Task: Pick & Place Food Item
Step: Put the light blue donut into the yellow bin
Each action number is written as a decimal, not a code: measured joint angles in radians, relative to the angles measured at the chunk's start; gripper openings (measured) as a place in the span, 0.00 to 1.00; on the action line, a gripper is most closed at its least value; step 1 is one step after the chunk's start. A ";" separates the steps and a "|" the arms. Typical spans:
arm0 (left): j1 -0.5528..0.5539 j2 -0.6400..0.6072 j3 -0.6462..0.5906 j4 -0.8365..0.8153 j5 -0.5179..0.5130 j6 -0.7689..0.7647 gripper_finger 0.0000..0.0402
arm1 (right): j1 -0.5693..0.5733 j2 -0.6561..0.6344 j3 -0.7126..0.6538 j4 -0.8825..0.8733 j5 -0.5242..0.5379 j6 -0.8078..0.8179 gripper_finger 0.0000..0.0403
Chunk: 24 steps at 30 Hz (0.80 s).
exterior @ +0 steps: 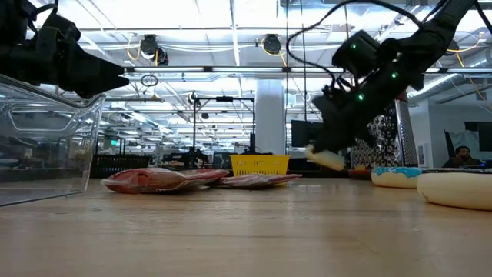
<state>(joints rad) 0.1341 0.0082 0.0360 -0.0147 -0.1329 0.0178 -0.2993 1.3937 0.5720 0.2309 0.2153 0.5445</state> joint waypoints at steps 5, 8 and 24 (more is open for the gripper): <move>0.000 0.000 0.000 0.001 0.000 0.000 0.70 | 0.007 0.000 0.000 0.273 -0.062 -0.005 0.12; 0.000 0.000 -0.001 0.003 0.000 0.000 0.70 | 0.013 0.000 0.000 0.494 -0.062 -0.036 0.12; 0.000 0.000 -0.002 0.010 0.000 0.001 0.70 | -0.086 0.166 0.547 0.060 -0.062 -0.257 0.11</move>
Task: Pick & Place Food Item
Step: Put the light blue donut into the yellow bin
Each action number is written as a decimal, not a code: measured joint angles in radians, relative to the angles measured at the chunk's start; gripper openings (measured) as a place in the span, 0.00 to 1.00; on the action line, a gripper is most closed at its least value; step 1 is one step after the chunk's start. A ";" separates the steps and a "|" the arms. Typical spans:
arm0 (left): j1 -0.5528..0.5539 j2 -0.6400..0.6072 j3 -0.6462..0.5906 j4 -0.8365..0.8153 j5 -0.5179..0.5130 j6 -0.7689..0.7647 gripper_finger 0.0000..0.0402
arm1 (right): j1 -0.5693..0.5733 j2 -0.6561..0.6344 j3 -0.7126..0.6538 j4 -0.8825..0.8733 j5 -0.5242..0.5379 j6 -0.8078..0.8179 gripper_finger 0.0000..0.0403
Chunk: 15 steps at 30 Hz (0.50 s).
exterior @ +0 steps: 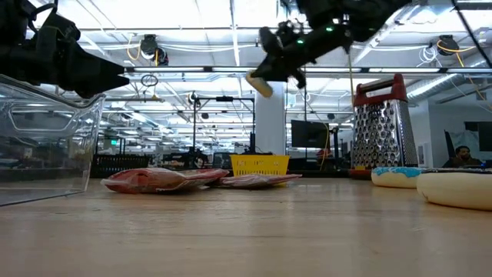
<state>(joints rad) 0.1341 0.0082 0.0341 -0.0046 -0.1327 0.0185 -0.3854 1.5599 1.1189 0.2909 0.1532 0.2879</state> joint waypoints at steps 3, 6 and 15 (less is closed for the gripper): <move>0.000 0.000 0.000 0.000 0.000 0.000 0.70 | -0.021 0.092 0.087 -0.049 0.000 -0.032 0.11; 0.000 0.000 0.000 0.001 0.000 0.000 0.70 | -0.039 0.195 0.137 -0.059 0.000 -0.050 0.11; 0.000 0.000 0.000 0.001 0.000 0.000 0.70 | -0.094 0.378 0.155 -0.042 0.001 -0.024 0.11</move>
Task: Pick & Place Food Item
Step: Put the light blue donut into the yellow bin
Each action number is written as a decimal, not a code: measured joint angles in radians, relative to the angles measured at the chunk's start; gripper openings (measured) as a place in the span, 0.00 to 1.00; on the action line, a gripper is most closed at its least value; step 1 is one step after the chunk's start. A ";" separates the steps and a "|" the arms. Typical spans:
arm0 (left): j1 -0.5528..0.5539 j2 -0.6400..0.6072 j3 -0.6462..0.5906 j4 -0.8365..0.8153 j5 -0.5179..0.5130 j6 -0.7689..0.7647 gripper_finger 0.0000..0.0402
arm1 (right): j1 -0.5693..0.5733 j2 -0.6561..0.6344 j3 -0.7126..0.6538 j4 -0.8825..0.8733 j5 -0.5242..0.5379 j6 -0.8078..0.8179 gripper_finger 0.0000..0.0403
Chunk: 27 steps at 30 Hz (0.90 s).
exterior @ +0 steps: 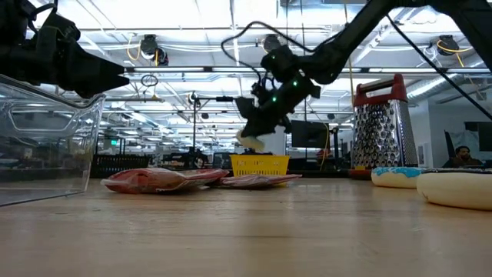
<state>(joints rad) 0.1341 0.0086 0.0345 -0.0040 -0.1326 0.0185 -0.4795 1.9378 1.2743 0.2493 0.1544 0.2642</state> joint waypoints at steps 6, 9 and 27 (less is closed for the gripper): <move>0.000 0.000 0.000 0.001 0.000 0.000 0.70 | -0.012 0.045 0.001 0.001 0.000 0.023 0.11; 0.000 0.000 0.000 0.001 0.000 0.000 0.70 | -0.012 0.042 0.000 -0.008 0.001 0.023 0.11; 0.000 0.000 0.001 0.001 0.000 0.000 0.70 | -0.012 0.042 0.000 -0.022 0.005 0.011 0.23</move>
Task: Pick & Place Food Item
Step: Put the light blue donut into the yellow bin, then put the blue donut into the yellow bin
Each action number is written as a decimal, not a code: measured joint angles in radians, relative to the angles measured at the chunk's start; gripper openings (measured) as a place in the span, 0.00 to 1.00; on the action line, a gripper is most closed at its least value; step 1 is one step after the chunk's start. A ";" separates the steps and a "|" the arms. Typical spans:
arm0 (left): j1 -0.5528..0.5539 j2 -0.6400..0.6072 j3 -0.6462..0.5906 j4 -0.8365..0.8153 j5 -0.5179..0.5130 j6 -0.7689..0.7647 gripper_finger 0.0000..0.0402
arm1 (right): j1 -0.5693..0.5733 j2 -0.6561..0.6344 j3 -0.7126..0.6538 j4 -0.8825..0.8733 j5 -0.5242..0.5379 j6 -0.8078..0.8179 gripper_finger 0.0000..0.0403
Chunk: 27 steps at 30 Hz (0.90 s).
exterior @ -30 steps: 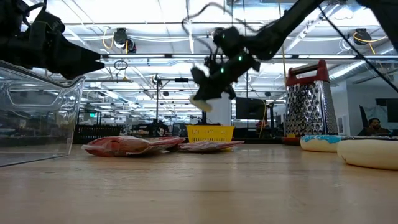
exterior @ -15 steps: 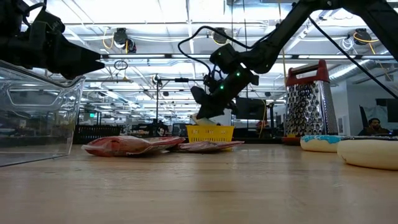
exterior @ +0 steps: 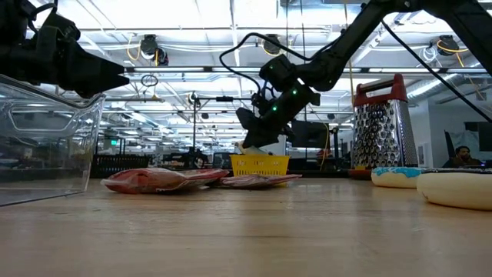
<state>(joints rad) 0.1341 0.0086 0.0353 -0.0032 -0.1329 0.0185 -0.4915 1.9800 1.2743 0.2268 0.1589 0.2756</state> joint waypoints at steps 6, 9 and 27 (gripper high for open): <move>0.000 0.000 0.000 0.000 0.000 0.000 0.70 | 0.000 0.000 0.000 0.000 0.000 0.000 0.34; 0.000 0.000 0.000 0.000 0.000 0.000 0.70 | 0.000 0.000 0.000 0.000 0.000 0.000 0.37; 0.000 0.000 0.000 0.000 0.000 0.000 0.70 | 0.010 -0.072 -0.002 -0.056 -0.036 -0.036 0.47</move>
<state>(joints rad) 0.1341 0.0082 0.0353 -0.0033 -0.1333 0.0185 -0.4818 1.9085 1.2720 0.1712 0.1226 0.2396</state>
